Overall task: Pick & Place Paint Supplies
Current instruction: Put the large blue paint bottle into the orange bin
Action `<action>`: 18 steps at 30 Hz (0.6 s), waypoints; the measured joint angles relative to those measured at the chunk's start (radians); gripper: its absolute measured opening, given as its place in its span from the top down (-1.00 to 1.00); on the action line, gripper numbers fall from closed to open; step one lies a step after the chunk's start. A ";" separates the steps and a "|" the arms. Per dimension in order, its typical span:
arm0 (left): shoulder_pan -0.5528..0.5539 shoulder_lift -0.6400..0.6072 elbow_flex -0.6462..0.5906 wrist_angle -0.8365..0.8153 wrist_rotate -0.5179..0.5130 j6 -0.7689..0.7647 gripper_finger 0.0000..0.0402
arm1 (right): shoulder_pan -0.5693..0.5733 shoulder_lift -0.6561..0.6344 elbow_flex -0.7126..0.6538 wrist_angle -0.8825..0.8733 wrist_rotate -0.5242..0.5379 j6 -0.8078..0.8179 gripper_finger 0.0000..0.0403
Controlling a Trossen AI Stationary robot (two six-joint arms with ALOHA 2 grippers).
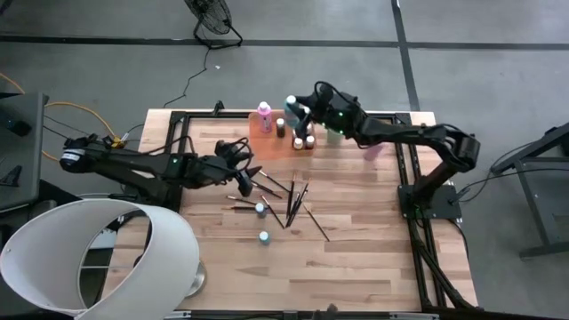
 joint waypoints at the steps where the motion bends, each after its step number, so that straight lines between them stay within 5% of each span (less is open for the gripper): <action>1: 0.013 0.000 0.000 0.000 0.000 0.013 -0.19 | -0.007 0.019 0.000 0.023 0.000 -0.002 0.43; 9: 0.118 0.000 0.000 0.000 0.001 0.102 -0.19 | -0.048 0.146 0.000 0.145 0.123 0.025 0.43; 18: 0.210 0.000 0.000 0.000 0.049 0.162 -0.19 | -0.073 0.243 0.000 0.175 0.124 0.111 0.43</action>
